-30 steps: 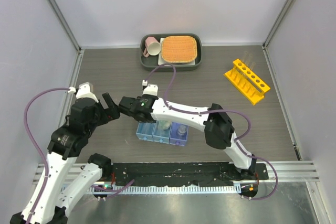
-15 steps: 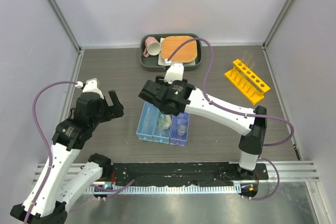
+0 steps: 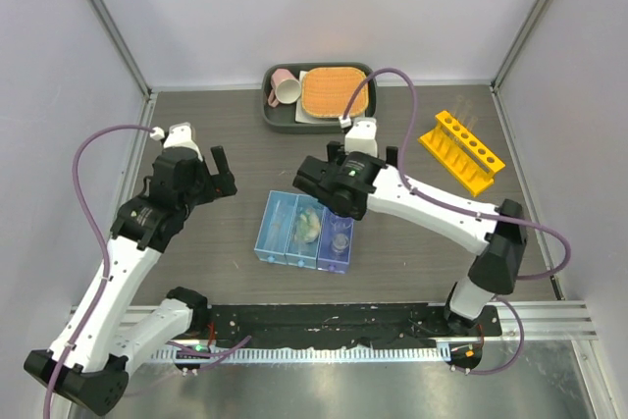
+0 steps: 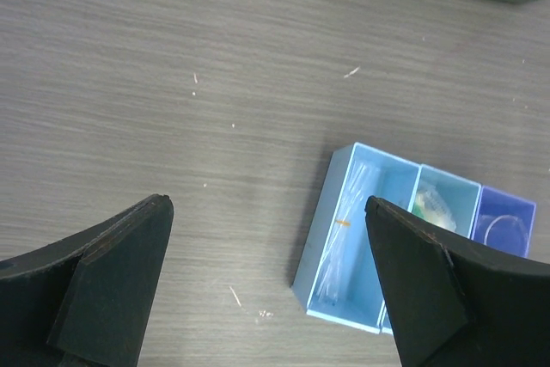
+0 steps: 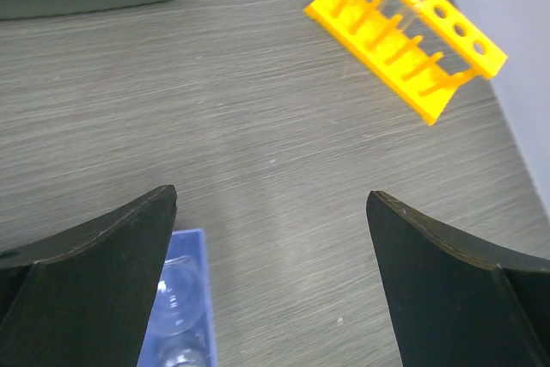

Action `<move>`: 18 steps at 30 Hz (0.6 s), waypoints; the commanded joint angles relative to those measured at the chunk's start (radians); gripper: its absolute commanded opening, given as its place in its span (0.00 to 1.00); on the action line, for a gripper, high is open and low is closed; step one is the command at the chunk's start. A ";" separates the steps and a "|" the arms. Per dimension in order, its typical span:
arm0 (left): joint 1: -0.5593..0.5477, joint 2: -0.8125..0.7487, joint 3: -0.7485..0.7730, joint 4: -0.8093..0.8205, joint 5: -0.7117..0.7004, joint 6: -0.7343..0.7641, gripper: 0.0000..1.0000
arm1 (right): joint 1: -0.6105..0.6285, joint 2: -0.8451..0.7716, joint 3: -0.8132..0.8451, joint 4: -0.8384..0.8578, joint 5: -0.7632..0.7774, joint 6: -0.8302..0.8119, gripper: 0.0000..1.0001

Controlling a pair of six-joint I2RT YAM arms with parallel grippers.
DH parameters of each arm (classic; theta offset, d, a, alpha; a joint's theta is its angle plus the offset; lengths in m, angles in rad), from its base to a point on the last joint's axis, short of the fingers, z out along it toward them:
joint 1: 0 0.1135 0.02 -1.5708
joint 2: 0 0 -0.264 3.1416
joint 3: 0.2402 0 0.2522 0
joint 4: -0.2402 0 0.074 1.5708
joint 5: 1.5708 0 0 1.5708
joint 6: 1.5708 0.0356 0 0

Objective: Organize the chemistry lab equipment

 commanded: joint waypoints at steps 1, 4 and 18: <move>-0.002 0.035 0.067 0.080 -0.064 0.010 1.00 | -0.044 -0.155 -0.093 0.064 0.125 -0.041 0.98; -0.002 0.031 0.039 0.139 -0.081 0.013 1.00 | -0.085 -0.242 -0.179 0.145 0.129 -0.102 0.98; -0.002 -0.040 -0.074 0.218 -0.122 0.033 1.00 | -0.228 -0.494 -0.430 0.380 0.063 -0.317 0.98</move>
